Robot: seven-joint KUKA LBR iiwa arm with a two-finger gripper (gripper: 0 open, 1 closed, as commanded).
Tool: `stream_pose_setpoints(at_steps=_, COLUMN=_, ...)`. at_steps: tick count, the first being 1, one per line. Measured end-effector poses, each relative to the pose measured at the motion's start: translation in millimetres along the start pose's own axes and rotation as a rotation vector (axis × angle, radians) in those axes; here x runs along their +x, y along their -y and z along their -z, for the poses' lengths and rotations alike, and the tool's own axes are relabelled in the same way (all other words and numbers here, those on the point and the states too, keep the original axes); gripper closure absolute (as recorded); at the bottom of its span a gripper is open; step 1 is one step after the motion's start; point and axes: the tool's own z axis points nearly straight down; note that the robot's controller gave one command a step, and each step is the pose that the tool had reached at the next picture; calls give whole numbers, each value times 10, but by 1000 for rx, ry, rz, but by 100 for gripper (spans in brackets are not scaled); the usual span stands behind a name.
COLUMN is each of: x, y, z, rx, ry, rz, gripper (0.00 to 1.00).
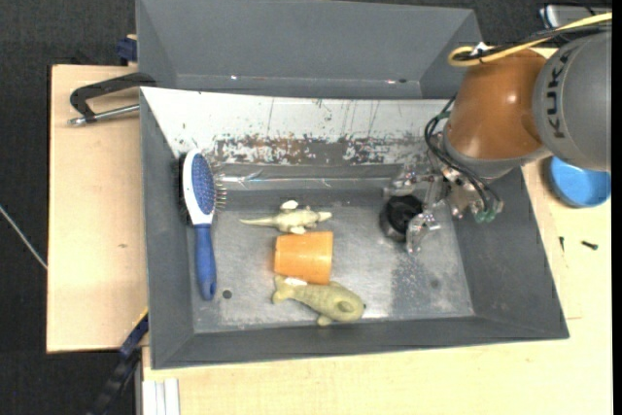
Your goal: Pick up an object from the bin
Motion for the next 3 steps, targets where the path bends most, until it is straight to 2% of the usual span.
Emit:
stream_pose_setpoints(at_steps=1, x=-24, y=0, z=291, rx=3, ry=2, rz=-1, gripper=100)
stream_pose_setpoints(at_steps=3, x=-63, y=1, z=622, rx=3, ry=1, rz=-4, gripper=100)
